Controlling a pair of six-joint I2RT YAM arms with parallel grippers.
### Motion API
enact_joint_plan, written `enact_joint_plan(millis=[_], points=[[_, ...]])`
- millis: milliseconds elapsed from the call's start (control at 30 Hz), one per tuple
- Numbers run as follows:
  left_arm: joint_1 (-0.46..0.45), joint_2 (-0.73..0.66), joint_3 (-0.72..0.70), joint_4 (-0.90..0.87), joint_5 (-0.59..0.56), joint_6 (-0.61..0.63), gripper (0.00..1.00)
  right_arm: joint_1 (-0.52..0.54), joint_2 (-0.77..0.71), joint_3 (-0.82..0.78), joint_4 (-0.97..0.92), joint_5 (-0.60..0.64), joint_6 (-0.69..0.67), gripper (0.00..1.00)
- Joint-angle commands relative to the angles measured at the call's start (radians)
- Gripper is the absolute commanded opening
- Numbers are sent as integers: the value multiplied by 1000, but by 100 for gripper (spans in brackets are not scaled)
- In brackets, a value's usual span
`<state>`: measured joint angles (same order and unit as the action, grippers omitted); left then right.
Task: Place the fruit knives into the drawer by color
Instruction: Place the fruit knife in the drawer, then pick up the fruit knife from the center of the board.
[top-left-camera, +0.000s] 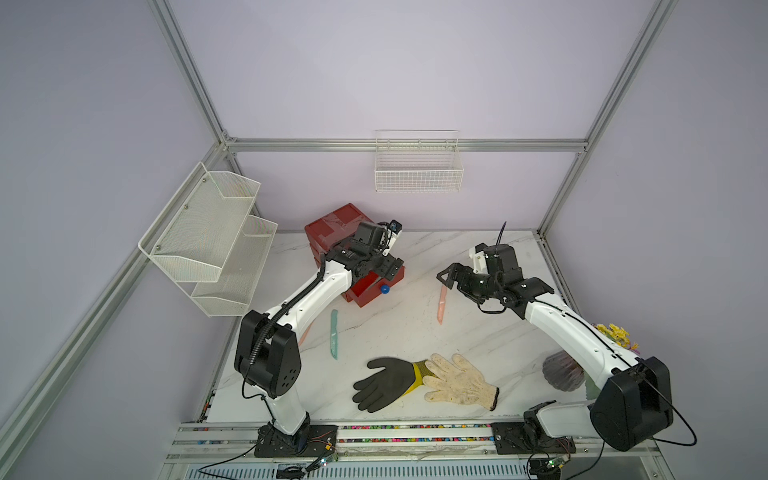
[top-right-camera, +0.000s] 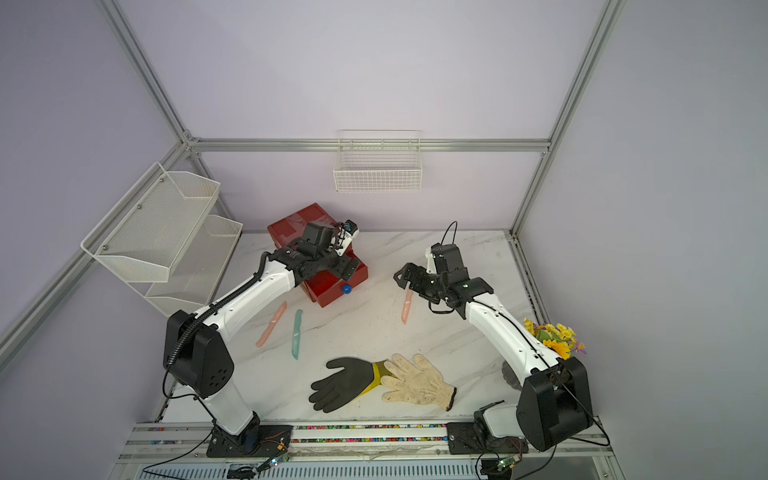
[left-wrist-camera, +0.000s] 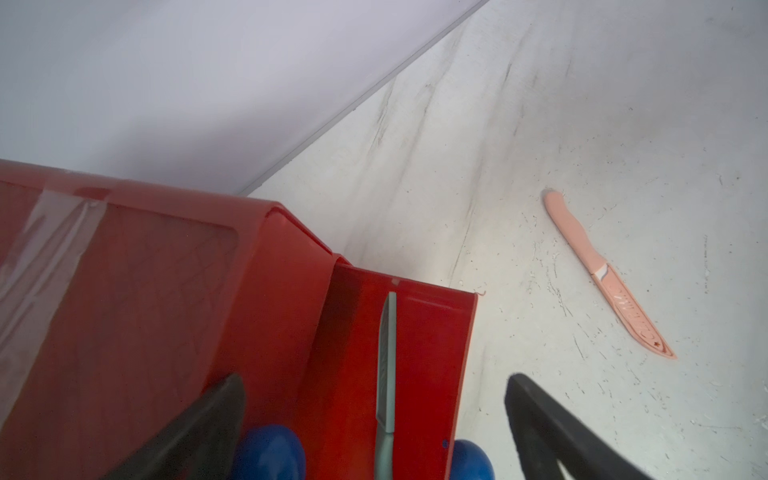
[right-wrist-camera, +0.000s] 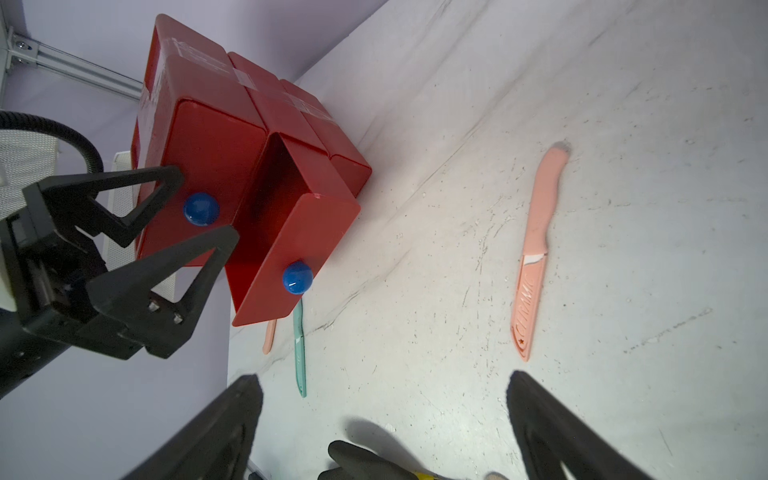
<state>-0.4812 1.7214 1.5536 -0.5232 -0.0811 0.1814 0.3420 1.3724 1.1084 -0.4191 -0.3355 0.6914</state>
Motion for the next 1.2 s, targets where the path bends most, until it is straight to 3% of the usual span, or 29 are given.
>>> enact_joint_plan(millis=[0,67,167,333,500,700,867,1167], points=[[-31,-132,57,-19,-42,-98,100,-4,3,-18,58,-19,-16,95],[-69,-169,71,-83,-96,-163,100,-4,8,-31,90,-23,-17,94],[-71,-230,52,-197,-79,-303,100,-5,27,-50,141,-48,-20,94],[-51,-405,-117,-363,-144,-489,100,3,76,-71,228,-89,-27,93],[61,-566,-324,-439,-107,-550,100,38,126,-101,319,-95,-29,93],[228,-658,-599,-389,57,-658,100,80,186,-134,405,-107,-4,93],[274,-568,-731,-229,126,-718,100,88,182,-122,371,-107,-24,93],[295,-223,-653,-51,157,-735,100,88,216,-52,275,-147,-73,93]])
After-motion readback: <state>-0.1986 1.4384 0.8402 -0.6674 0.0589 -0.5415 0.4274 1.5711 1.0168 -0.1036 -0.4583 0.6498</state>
